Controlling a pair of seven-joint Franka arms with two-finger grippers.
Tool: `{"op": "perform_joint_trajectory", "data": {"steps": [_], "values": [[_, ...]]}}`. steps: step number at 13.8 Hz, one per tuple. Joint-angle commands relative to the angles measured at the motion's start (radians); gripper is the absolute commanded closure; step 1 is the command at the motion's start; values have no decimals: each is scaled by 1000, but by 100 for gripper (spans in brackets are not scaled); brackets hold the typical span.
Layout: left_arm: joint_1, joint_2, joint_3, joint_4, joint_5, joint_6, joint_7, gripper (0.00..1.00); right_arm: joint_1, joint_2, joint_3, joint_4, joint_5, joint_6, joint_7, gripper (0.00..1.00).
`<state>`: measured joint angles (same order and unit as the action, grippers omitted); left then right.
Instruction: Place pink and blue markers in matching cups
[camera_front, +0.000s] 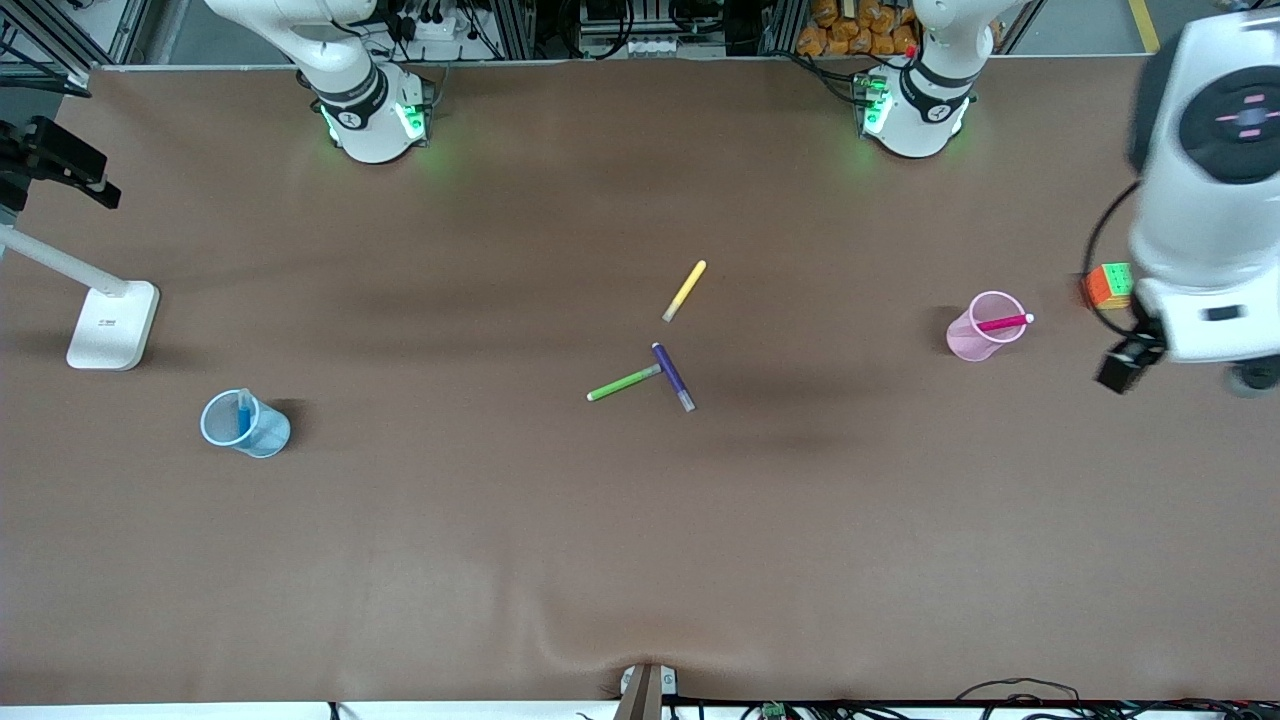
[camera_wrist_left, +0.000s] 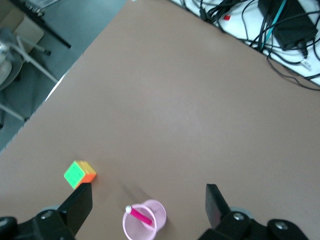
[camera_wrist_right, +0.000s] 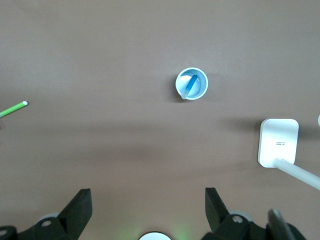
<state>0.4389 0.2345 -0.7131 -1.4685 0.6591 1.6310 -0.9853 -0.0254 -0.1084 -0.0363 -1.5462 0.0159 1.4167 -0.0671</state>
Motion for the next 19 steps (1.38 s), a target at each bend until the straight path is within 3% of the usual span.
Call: {"op": "perform_joint_trajectory", "data": {"steps": [1, 3, 4, 6, 9, 11, 16, 19], "values": [[-6, 69, -3, 65, 8, 15, 72, 0, 15, 44, -2, 75, -13, -16, -7, 0], [-19, 57, 27, 57, -68, 15, 91, 0, 18, 53, -2, 89, -16, -28, -7, 0], [-44, 27, 93, 57, -178, 7, 144, 0, 27, 55, -2, 89, -28, -30, -7, 0], [-136, -52, 303, 31, -373, -5, 331, 0, 53, 56, -2, 90, -50, -30, -5, 0], [-207, -118, 513, -25, -584, -14, 564, 0, 38, 53, -8, 81, -37, -33, -8, 0], [-224, -188, 535, -149, -592, 12, 629, 0, 44, 53, -7, 81, -36, -48, -8, 0], [-262, -366, 540, -341, -641, 23, 750, 0, 45, 52, -7, 80, -36, -50, -8, 0], [-266, -428, 532, -380, -641, 10, 885, 0, 44, 52, -7, 78, -33, -48, -7, 0]]}}
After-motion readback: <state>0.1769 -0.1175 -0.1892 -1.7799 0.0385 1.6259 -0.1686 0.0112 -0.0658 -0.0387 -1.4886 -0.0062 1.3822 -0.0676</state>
